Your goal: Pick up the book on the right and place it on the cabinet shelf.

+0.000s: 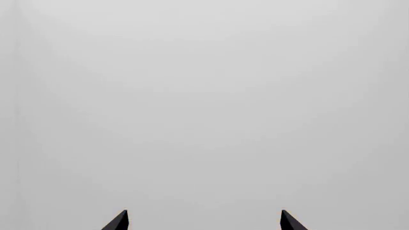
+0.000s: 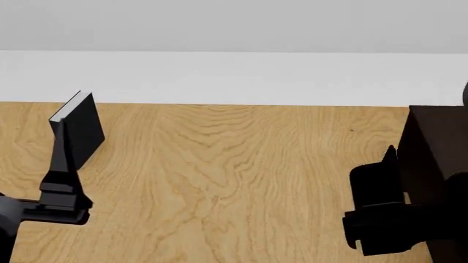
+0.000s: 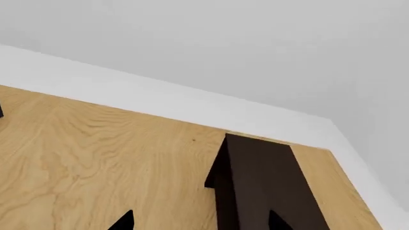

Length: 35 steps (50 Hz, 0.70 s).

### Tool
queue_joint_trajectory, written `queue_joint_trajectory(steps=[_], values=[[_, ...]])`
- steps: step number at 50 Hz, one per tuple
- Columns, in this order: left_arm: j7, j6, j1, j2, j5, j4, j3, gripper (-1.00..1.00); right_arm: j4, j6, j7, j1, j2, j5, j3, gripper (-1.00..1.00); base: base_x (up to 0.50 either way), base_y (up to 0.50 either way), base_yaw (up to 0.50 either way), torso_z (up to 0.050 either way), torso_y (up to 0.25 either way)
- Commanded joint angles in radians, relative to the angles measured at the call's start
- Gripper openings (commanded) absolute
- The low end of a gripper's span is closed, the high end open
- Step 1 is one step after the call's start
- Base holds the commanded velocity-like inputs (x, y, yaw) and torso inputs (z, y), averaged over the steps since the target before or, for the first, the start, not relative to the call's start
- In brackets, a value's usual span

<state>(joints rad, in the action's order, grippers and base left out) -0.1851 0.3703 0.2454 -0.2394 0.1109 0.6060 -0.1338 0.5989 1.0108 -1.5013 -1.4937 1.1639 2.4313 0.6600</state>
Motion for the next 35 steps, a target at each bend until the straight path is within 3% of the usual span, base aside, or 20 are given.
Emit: queue_joint_trajectory(steps=[1,10,20,35], values=[[-0.004,0.01,-0.005,-0.011,0.023,0.026,0.016,1.0,-0.054,-0.076,-0.012,-0.221,0.163,0.216,0.277,1.0,0.0,0.0,0.0,0.0,0.0],[-0.006,0.008,-0.007,-0.016,0.031,0.033,0.015,1.0,-0.055,-0.157,0.09,-0.096,0.219,0.14,0.33,1.0,0.0,0.0,0.0,0.0,0.0],[-0.009,0.002,-0.006,-0.022,0.041,0.029,0.021,1.0,-0.028,-0.267,0.318,0.081,0.261,-0.01,0.403,1.0,0.0,0.0,0.0,0.0,0.0],[-0.015,-0.002,-0.005,-0.029,0.046,0.026,0.015,1.0,0.014,-0.301,0.378,0.182,0.327,-0.041,0.472,1.0,0.0,0.0,0.0,0.0,0.0]])
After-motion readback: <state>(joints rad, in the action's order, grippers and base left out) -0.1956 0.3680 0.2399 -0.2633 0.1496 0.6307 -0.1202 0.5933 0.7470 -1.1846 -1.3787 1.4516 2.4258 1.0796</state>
